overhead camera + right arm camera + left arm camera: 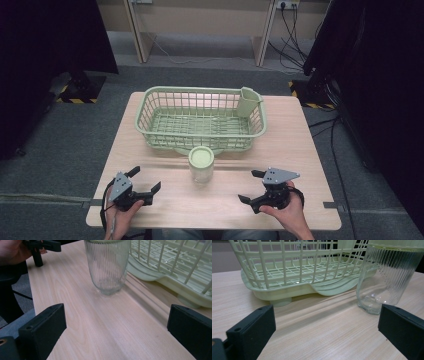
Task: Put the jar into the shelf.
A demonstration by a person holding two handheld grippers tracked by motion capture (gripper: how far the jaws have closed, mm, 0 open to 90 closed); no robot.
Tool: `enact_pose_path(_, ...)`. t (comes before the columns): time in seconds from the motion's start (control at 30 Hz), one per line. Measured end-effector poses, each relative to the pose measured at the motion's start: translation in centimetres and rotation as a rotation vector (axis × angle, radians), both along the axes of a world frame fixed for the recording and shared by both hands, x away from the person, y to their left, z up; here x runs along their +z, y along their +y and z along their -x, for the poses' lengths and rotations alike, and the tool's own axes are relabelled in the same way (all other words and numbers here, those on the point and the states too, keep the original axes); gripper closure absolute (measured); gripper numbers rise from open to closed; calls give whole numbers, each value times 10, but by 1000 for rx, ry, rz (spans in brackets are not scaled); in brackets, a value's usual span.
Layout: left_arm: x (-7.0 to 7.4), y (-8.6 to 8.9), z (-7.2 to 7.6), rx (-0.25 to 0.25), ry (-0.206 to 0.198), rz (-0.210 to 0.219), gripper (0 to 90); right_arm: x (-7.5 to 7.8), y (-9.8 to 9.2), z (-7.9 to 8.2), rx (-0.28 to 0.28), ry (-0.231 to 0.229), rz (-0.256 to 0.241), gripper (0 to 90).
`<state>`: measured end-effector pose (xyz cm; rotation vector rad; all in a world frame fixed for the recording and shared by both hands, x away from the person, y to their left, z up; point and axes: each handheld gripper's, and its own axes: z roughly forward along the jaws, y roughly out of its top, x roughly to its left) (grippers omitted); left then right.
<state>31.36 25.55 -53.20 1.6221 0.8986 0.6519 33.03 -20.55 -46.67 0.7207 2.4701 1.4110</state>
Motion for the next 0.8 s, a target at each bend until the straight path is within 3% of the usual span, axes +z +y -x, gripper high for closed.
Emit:
enact_pose_path(0.33, 0, 0, 0, -3, -2, 1, 8, 16, 21, -7, 30, -39, -14, 27)
enact_pose_path(0.8, 0, 0, 0, -5, -3, 0, 7, 30, 57, -36, 61, -51, -14, 27)
